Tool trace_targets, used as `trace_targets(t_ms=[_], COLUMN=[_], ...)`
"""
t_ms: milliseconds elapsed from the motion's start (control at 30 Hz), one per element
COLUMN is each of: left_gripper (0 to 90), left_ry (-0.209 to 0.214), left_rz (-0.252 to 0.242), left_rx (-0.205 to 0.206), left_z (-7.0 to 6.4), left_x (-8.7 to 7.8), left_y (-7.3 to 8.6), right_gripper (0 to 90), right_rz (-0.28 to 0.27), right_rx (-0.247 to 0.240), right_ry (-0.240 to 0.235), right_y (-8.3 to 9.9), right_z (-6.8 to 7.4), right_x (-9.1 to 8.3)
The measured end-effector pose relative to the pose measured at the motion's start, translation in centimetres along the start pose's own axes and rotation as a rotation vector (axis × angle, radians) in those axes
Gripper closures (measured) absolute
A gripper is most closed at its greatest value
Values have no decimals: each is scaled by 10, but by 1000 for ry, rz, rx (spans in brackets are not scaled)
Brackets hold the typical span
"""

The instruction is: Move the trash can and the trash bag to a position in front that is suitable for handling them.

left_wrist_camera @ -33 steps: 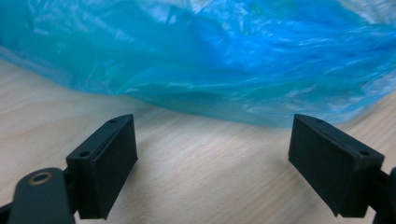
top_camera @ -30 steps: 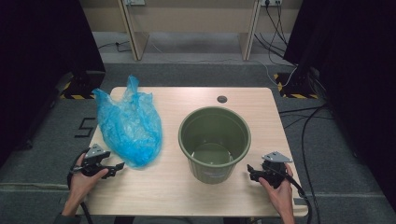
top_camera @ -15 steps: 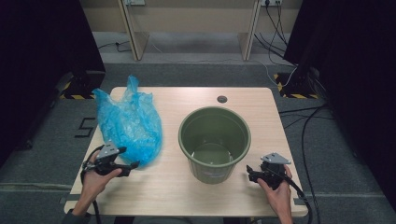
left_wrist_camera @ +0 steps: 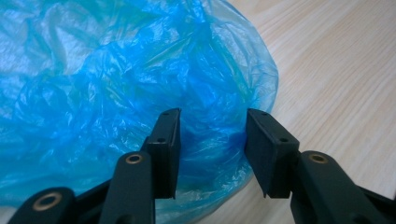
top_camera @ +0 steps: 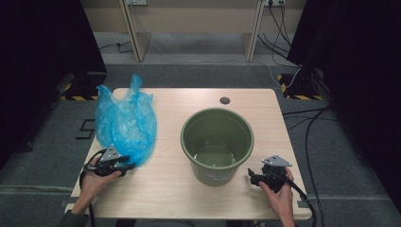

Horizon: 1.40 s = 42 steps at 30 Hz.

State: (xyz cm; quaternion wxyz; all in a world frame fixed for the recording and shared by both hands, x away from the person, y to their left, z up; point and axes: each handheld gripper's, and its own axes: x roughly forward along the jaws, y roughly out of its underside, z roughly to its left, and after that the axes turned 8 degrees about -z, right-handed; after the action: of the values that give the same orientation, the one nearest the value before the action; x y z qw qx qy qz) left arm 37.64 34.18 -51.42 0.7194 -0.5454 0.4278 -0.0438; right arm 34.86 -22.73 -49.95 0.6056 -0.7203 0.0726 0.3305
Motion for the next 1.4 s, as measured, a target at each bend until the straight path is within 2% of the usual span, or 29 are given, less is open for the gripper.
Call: trace_targets(t_ms=[133, 167, 233, 333, 467, 533, 567, 600, 633, 700, 767, 800, 833, 867, 933, 967, 1000, 1033, 1133, 1167, 1200, 1233, 1300, 1333, 1367, 1400], left_gripper=[517, 481, 366, 296, 226, 218, 218, 218, 217, 217, 209, 216, 297, 404, 491, 569, 610, 628, 634, 629, 621, 603, 521, 446, 375, 342], left_ry=[-14, -14, -18, -16, 9, 10, -7, -7, -42, -69, -66, -66, -38, -28, 7, 7, 57, 72, 131, 131, 168, 177, 181, 177, 164, 164], left_rz=[-2, -2, -39, -77, -113, -123, -126, -126, -109, -68, -33, -33, -5, 4, -13, -13, -13, -18, -13, -13, -9, -8, -6, -11, -40, -40], left_rx=[-20, -20, -64, -51, -39, -38, -48, -48, -51, -60, -90, -90, -87, -81, -74, -74, -65, -64, -20, -20, -10, -4, -3, -12, -38, -38], left_z=[5, 5, 0, -10, -23, -24, -22, -22, -16, -9, -3, -3, 0, 0, -1, -1, -2, -3, -8, -8, -11, -11, -11, -11, -12, -12], left_x=[-9, -9, -13, -12, -8, -6, 1, 1, 11, 22, 35, 35, 44, 47, 45, 45, 40, 38, 28, 28, 22, 20, 18, 16, 14, 14], left_y=[5, 5, 1, -10, -29, -34, -40, -40, -43, -43, -39, -39, -33, -30, -27, -27, -24, -22, -16, -16, -13, -11, -10, -10, -13, -13], right_gripper=[185, 185, 187, 191, 193, 194, 194, 194, 194, 195, 195, 195, 196, 195, 196, 196, 196, 196, 196, 196, 196, 196, 196, 196, 196, 196], right_rz=[7, 7, 5, -12, -35, -46, -48, -47, -44, -40, -37, -38, -37, -35, -34, -35, -35, -33, -32, -32, -32, -32, -32, -31, -33, -33], right_rx=[7, 7, 9, 16, 39, 49, 48, 50, 51, 49, 44, 46, 45, 43, 41, 43, 43, 42, 42, 42, 44, 43, 43, 42, 45, 45], right_ry=[0, 0, -4, -10, -17, -17, -17, -17, -19, -22, -25, -26, -26, -24, -24, -25, -25, -26, -25, -28, -28, -27, -26, -27, -27, -27], right_y=[0, 0, 0, -1, -3, -3, -4, -4, -4, -3, -3, -2, -2, -2, -2, -2, -2, -2, -1, -1, -1, -1, -1, -1, -1, -1], right_z=[1, 1, 1, 1, -1, -1, -1, -1, -1, 0, 0, 1, 0, 0, 0, 0, 1, 1, 1, 1, 2, 2, 2, 2, 2, 2], right_x=[1, 1, 1, -2, -8, -10, -10, -10, -9, -8, -7, -6, -6, -6, -5, -5, -5, -5, -5, -5, -5, -5, -5, -6, -5, -5])
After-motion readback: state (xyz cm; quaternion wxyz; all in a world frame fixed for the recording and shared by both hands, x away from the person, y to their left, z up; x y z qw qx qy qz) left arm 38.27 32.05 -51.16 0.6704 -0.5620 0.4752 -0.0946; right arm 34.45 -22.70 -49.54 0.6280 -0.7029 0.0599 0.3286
